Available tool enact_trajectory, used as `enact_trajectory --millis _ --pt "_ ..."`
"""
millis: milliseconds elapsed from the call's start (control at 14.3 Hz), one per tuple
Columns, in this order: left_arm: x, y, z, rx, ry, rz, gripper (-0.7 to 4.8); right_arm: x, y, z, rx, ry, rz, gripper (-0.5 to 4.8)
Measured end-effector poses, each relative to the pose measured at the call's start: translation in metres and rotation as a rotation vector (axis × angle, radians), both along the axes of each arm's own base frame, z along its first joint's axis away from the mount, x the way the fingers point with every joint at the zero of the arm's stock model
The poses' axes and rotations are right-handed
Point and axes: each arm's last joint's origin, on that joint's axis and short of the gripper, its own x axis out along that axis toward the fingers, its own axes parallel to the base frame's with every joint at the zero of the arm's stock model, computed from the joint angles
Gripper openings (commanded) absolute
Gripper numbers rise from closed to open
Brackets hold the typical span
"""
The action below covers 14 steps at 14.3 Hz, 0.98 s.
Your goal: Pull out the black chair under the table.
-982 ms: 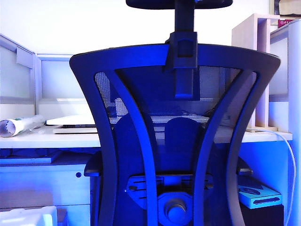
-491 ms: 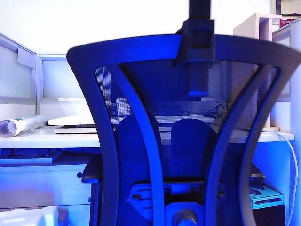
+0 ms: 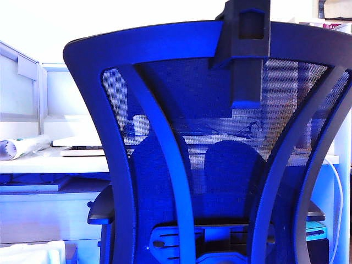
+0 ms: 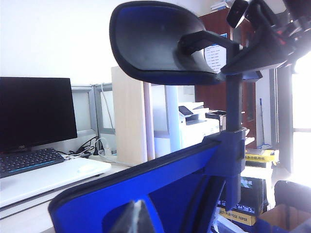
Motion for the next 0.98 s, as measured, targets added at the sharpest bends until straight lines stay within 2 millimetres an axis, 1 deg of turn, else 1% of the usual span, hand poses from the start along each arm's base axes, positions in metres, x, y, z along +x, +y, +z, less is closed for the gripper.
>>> enact_trajectory --millis 70,140,210,280,421,491,631,771,841,911,982 --pt "0.0 0.0 0.0 0.0 0.0 0.0 -0.05 0.0 0.001 -0.001 -0.003 0.0 0.007 3.21" --pt "0.0 0.0 0.0 0.0 0.0 0.0 -0.05 0.0 -0.001 0.007 0.077 0.039 -0.017 4.06" --pt "0.0 0.0 0.0 0.0 0.0 0.0 -0.05 -0.003 -0.005 0.022 0.14 -0.037 -0.066 4.79" --pt "0.0 0.0 0.0 0.0 0.0 0.0 -0.05 -0.006 -0.009 0.026 0.151 -0.046 -0.098 4.79" --pt "0.0 0.0 0.0 0.0 0.001 0.0 -0.05 -0.003 -0.005 0.012 0.097 0.06 -0.076 4.79" --pt "0.0 0.0 0.0 -0.003 0.001 0.005 -0.05 -0.009 -0.008 0.012 0.078 0.071 -0.079 4.79" --pt "0.002 0.001 -0.001 -0.026 0.018 0.047 -0.05 -0.01 -0.01 0.003 0.001 0.1 -0.115 4.79" --pt "0.004 0.002 -0.003 -0.036 0.051 0.071 -0.05 -0.019 -0.016 0.008 -0.022 0.029 -0.162 4.79" --pt "0.005 0.002 -0.005 -0.044 0.069 0.092 -0.05 -0.031 -0.024 0.019 -0.004 -0.068 -0.222 4.79" --pt "0.005 0.002 -0.005 -0.038 0.068 0.105 -0.05 -0.039 -0.03 0.026 0.016 -0.129 -0.273 4.79" --pt "0.005 0.002 -0.006 -0.025 0.058 0.117 -0.05 -0.05 -0.037 0.028 0.031 -0.169 -0.312 4.79"
